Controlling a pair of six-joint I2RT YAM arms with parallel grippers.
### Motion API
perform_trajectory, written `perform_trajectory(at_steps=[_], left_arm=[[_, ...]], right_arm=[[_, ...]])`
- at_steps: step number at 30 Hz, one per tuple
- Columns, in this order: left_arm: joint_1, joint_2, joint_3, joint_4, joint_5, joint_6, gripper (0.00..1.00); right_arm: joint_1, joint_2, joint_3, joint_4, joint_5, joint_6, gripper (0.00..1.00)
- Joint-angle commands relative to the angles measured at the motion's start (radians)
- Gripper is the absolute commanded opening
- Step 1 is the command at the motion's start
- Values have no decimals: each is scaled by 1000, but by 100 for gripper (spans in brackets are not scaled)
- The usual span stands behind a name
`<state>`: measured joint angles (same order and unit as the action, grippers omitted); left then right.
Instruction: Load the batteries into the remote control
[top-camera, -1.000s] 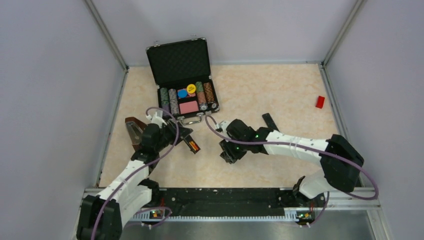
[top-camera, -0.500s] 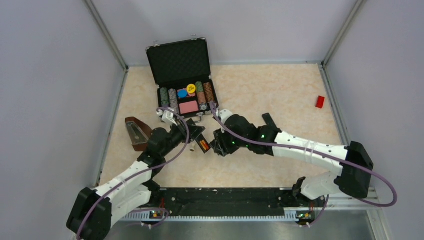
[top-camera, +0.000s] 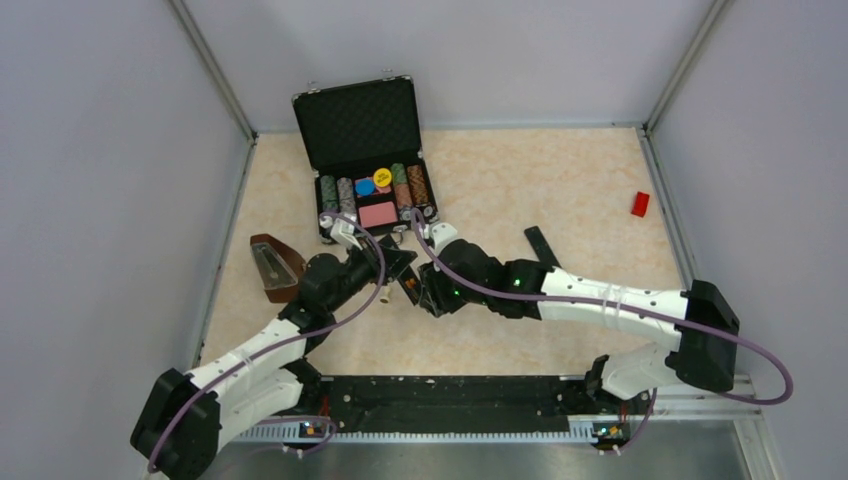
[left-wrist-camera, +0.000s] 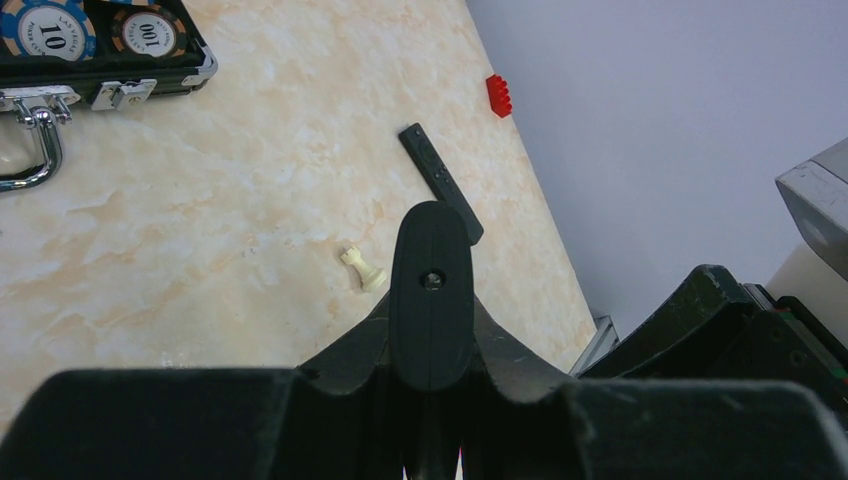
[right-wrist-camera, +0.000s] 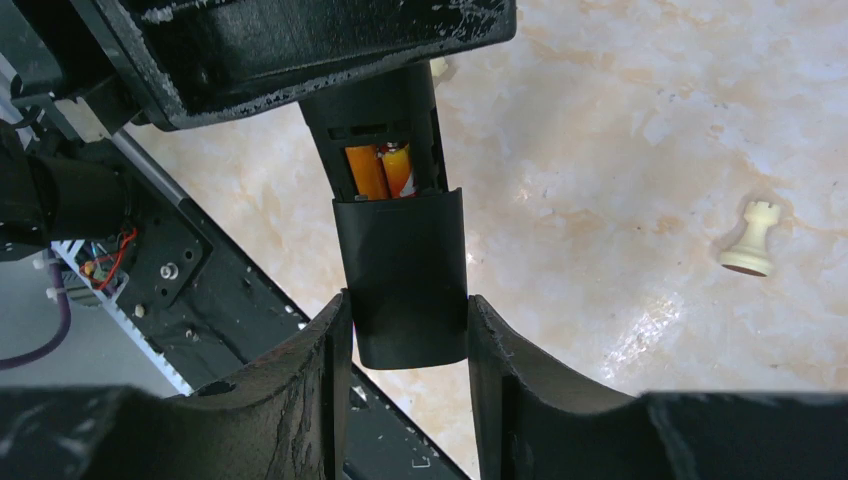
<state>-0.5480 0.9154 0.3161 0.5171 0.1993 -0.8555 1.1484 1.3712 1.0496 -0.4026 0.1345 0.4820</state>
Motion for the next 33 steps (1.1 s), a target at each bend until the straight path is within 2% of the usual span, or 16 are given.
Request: perform_trajectory(at_steps=[1, 11, 33], left_arm=[[-13, 7, 44, 55, -22, 16, 0], [-22, 41, 85, -20, -29, -8, 0], [-27, 30, 84, -26, -17, -22, 0]], right_arm=[[17, 8, 67, 50, 63, 16, 6], [30, 42, 85, 61, 75, 6, 7], [32, 86, 97, 90, 72, 11, 7]])
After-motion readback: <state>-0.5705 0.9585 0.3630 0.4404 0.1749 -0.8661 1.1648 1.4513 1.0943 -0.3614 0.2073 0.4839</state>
